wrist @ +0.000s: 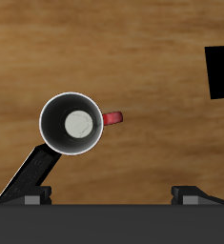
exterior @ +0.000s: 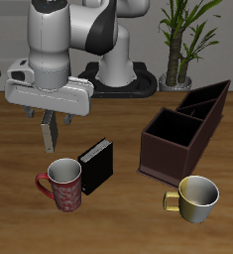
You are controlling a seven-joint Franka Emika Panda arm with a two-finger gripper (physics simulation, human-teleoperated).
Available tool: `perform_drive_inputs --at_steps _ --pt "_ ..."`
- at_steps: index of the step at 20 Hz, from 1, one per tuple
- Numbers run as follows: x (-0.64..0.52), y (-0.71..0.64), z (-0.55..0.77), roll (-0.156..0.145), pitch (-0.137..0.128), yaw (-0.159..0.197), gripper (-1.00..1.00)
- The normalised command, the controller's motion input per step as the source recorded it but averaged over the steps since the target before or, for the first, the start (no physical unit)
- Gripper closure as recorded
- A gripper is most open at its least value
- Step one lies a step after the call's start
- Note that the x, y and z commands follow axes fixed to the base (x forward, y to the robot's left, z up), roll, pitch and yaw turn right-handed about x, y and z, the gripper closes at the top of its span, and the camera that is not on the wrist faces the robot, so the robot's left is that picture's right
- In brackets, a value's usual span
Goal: Place the red mug into the left desk caddy's right compartment
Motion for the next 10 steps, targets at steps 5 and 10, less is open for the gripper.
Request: perform_drive_inputs --at_steps 5,10 --pt "0.07 0.03 -0.31 0.030 0.013 0.084 -1.00" --pt "0.08 -0.18 -0.27 -0.022 0.014 0.026 -1.00"
